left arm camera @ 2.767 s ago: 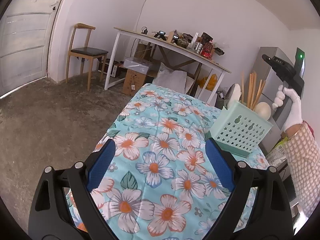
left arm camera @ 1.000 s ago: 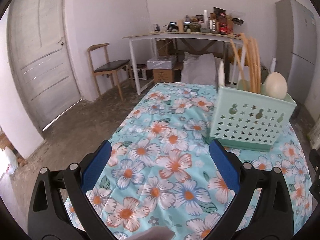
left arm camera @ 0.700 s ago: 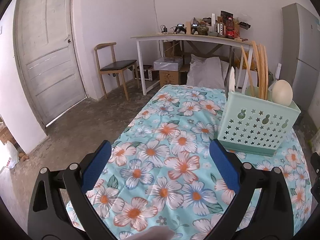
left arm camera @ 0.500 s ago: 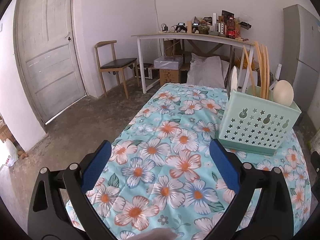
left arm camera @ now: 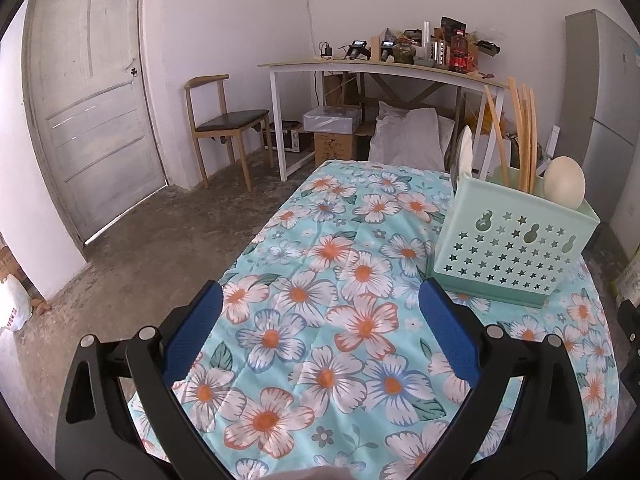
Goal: Organize utensils
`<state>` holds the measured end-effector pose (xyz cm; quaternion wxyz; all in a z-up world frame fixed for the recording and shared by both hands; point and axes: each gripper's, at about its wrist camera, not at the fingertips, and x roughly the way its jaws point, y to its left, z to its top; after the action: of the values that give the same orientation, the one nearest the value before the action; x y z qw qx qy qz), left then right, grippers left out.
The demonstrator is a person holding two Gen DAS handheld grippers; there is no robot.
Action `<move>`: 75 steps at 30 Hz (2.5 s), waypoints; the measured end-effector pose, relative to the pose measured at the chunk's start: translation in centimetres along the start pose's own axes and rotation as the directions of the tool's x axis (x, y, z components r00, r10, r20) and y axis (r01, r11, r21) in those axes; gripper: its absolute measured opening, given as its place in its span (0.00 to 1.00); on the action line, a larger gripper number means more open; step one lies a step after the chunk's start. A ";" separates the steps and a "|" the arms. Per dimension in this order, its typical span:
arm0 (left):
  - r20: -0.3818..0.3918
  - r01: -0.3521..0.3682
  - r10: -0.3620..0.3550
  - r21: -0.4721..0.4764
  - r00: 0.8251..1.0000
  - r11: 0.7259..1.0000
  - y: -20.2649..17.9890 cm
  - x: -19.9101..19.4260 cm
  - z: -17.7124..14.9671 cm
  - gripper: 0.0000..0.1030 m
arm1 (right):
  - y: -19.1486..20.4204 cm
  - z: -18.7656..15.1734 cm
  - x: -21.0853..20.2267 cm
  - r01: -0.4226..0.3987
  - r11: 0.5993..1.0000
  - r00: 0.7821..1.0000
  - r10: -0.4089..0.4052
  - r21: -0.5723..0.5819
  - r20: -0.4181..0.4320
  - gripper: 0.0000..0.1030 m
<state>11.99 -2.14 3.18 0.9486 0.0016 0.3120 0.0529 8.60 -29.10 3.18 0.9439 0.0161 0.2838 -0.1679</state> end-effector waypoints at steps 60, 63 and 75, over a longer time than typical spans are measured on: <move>0.012 0.008 -0.008 0.010 1.000 1.000 -0.2 -0.6 0.3 0.92 | -0.1 0.1 -0.2 -0.005 1.000 1.000 0.005 0.005 0.002 0.94; 0.011 0.007 -0.007 0.010 1.000 1.000 -0.2 -0.6 0.3 0.92 | 0.0 0.1 -0.2 -0.006 1.000 1.000 0.006 0.005 0.002 0.94; 0.012 0.008 -0.008 0.009 1.000 1.000 -0.2 -0.6 0.3 0.92 | 0.3 0.2 -0.3 -0.007 1.000 1.000 0.007 0.005 0.001 0.94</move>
<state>11.67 -2.40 3.78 0.9507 0.0051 0.3065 0.0478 8.56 -28.79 3.49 0.9446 0.0196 0.2827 -0.1654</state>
